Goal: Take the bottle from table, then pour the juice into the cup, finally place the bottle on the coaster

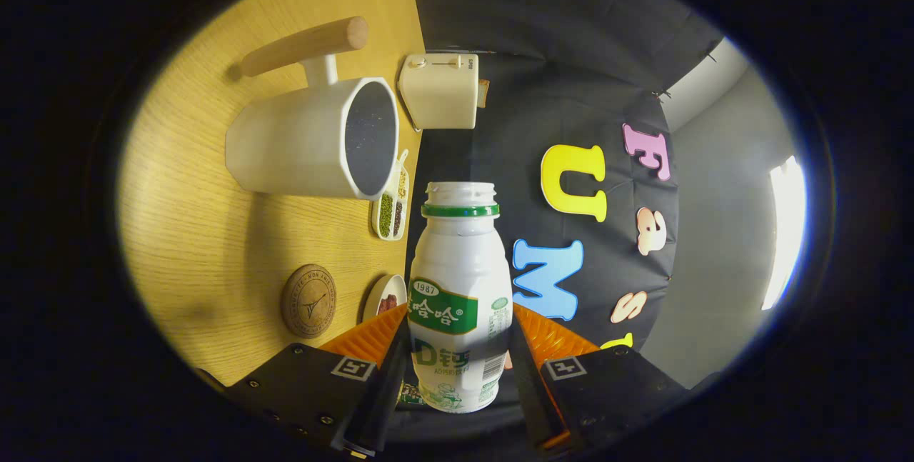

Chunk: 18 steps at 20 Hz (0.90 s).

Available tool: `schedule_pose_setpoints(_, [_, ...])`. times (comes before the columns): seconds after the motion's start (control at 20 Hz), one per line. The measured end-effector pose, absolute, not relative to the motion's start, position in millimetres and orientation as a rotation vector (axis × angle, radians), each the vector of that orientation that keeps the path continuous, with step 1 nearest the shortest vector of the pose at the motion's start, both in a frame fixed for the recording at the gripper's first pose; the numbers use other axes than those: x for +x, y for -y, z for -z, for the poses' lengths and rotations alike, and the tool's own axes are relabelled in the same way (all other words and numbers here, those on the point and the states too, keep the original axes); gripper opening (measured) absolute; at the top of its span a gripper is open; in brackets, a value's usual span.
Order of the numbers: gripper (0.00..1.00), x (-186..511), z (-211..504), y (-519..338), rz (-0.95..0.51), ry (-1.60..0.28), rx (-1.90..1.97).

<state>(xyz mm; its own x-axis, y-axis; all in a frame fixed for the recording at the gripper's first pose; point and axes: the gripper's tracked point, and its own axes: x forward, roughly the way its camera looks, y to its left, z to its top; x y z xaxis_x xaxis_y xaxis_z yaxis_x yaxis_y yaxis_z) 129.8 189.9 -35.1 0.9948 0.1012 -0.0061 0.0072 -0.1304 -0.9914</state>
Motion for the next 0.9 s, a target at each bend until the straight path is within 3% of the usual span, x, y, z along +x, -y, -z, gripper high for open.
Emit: schedule_pose_setpoints(0.9, [0.71,123.8,27.5,-199.8,-0.070,0.128,-1.803])
